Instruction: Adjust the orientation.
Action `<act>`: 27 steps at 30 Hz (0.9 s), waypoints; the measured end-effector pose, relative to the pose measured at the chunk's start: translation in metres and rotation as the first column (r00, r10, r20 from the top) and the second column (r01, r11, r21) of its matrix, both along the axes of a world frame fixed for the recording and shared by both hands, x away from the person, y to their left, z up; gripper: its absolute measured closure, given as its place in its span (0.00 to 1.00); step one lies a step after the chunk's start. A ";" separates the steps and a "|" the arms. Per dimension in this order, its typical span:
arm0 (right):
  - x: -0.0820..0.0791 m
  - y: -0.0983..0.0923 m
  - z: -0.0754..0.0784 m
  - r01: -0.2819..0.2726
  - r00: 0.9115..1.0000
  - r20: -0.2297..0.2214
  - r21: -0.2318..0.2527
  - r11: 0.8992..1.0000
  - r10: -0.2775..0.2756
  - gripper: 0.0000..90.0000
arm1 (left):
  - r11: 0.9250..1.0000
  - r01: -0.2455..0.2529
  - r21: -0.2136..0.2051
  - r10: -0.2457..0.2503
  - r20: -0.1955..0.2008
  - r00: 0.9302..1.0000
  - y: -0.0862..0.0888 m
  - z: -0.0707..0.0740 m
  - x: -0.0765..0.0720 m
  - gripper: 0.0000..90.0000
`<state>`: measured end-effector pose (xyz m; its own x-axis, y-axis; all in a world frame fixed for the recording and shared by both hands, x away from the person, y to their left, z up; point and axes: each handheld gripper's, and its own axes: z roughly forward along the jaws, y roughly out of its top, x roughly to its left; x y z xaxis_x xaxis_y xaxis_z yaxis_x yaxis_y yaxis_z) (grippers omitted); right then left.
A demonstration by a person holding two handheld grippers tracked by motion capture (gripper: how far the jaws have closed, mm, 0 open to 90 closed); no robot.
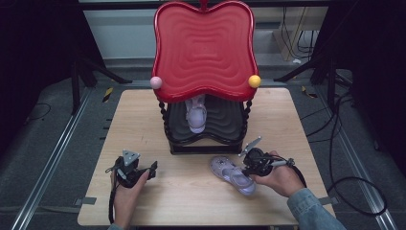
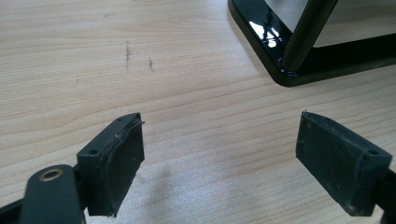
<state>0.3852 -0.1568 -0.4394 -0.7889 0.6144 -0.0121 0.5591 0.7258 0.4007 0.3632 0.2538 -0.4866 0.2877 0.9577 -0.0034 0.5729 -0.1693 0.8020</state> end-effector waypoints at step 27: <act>-0.042 -0.003 0.029 0.048 0.997 0.054 0.114 0.992 -0.055 0.63 | 1.000 0.010 0.013 -0.010 -0.006 1.000 -0.002 -0.004 0.002 0.13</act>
<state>0.3433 -0.1597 -0.4104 -0.7562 0.6542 0.0156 0.5685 0.6450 0.5107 0.3654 0.2513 -0.4910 0.2968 0.9549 0.0077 0.5757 -0.1854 0.7963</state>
